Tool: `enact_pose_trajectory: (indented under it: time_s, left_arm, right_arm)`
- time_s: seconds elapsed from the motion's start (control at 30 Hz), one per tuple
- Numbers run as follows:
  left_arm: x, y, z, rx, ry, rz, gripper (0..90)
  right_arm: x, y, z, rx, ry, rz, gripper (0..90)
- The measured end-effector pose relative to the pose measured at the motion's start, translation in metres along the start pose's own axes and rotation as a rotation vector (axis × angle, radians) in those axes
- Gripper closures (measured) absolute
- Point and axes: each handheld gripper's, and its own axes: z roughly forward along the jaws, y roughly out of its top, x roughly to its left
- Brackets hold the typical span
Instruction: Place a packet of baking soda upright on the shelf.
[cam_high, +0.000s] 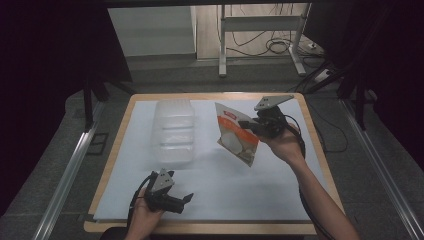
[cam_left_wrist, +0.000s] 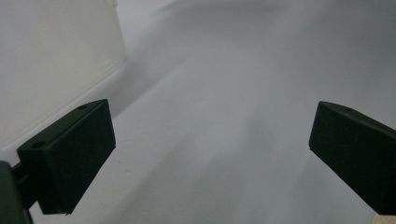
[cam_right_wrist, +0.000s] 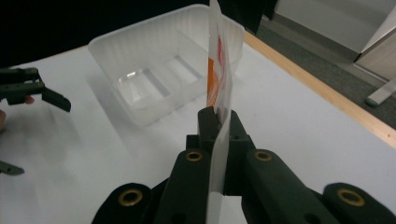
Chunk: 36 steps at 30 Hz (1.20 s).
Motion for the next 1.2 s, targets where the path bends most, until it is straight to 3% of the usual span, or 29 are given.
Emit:
enact_pose_trajectory:
  time_s: [0.5,1.2]
  left_arm:
    - [0.000,0.000,0.000,-0.006,-0.002,0.001,0.2]
    - [0.000,0.000,-0.001,-0.012,-0.007,0.001,0.2]
  right_arm:
    - [0.001,0.045,0.013,-0.038,0.026,-0.032,89.4]
    - [0.017,0.086,0.062,-0.049,0.088,-0.069,89.4]
